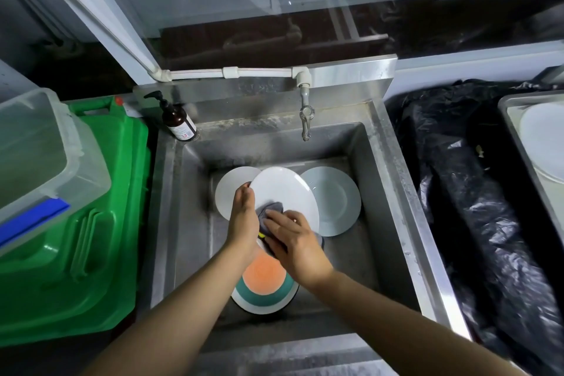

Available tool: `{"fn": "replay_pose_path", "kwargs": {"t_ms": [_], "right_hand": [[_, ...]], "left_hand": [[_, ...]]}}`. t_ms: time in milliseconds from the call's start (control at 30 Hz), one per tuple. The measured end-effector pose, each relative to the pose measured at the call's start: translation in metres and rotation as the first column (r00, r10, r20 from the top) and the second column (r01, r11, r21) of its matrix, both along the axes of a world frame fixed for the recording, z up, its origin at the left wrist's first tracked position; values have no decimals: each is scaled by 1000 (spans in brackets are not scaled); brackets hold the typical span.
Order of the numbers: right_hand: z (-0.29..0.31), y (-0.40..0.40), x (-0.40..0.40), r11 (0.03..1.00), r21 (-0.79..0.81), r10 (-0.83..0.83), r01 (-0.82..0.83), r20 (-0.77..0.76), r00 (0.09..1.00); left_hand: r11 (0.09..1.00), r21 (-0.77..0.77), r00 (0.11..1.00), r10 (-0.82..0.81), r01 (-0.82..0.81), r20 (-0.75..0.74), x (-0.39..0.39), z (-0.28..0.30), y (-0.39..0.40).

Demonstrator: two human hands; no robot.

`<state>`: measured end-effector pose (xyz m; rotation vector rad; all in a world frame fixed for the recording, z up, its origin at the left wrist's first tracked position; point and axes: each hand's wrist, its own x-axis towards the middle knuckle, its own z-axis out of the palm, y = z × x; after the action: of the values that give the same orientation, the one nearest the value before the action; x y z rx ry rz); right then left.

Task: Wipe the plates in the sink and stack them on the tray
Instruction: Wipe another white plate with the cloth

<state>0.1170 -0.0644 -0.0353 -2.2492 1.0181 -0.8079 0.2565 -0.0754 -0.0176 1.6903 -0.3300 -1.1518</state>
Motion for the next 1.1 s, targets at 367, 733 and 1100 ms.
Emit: {"fn": "replay_pose_path", "kwargs": {"t_ms": [367,733,1100], "right_hand": [[-23,-40,-26,957,42,-279,288,-144,949],[-28,-8,-35,998,12,-53,55,-107,993],[-14,28,-26,990,133,53,-45,-55,997]], "left_hand": [[999,2,998,-41,41,-56,5,5,15],[1000,-5,1000,-3,3,-27,16,-1,17],[999,-2,998,41,-41,57,13,5,10]]}}
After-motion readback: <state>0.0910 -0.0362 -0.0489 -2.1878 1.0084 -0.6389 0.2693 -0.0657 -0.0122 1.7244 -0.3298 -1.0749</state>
